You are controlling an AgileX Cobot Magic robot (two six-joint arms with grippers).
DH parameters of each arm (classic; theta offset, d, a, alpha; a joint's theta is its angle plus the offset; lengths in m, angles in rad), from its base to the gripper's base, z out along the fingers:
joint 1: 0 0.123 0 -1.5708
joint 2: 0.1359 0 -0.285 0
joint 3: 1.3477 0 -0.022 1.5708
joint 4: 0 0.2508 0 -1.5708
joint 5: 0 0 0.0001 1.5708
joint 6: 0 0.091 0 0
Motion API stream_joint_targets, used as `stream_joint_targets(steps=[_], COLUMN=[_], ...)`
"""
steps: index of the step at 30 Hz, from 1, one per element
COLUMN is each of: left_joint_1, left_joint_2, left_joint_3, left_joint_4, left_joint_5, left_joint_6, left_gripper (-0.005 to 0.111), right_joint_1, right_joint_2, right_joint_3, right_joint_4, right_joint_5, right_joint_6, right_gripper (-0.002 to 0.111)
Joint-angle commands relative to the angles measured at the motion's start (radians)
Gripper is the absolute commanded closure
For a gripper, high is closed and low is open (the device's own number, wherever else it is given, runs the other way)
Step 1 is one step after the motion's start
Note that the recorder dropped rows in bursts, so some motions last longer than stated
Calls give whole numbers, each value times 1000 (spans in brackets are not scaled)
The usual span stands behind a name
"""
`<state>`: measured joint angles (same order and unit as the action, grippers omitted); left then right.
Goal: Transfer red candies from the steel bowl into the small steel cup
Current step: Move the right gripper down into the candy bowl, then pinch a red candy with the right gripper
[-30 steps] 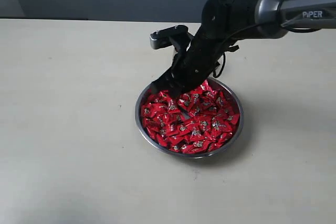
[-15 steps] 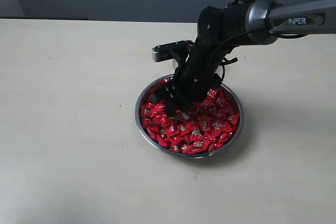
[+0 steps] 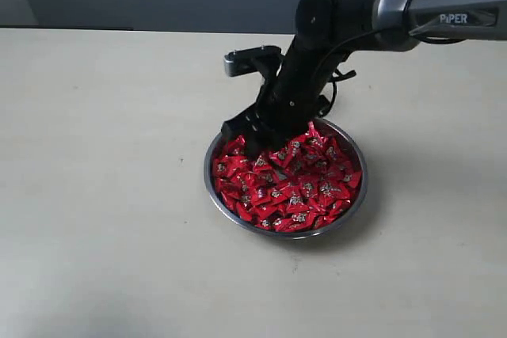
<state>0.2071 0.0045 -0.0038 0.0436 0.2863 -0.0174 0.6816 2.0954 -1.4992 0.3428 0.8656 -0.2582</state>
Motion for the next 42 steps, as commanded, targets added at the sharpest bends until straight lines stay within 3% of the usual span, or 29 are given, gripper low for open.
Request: stream_joint_targets(steps=[1,12,19,42], left_joint_1=[1,1,1,1], left_joint_2=[-4,-4,-4,-4], left_joint_3=[4,4,4,4], left_joint_4=[1,1,1,1], left_joint_5=[-2,-2,-2,-2], left_joint_6=[-3,-3,-3,-3], left_gripper=[106,106,106,106], right_joint_1=[-1,29,71,71], right_joint_2=[-30,9,9,43], right_joint_3=[-51,-51,-51,-51], right_joint_4=[-7,-11,-49,-82], right_joint_5=[56,151,126,81], right_joint_6=[3,-3,-38,-38], right_gripper=[71,71,71,71])
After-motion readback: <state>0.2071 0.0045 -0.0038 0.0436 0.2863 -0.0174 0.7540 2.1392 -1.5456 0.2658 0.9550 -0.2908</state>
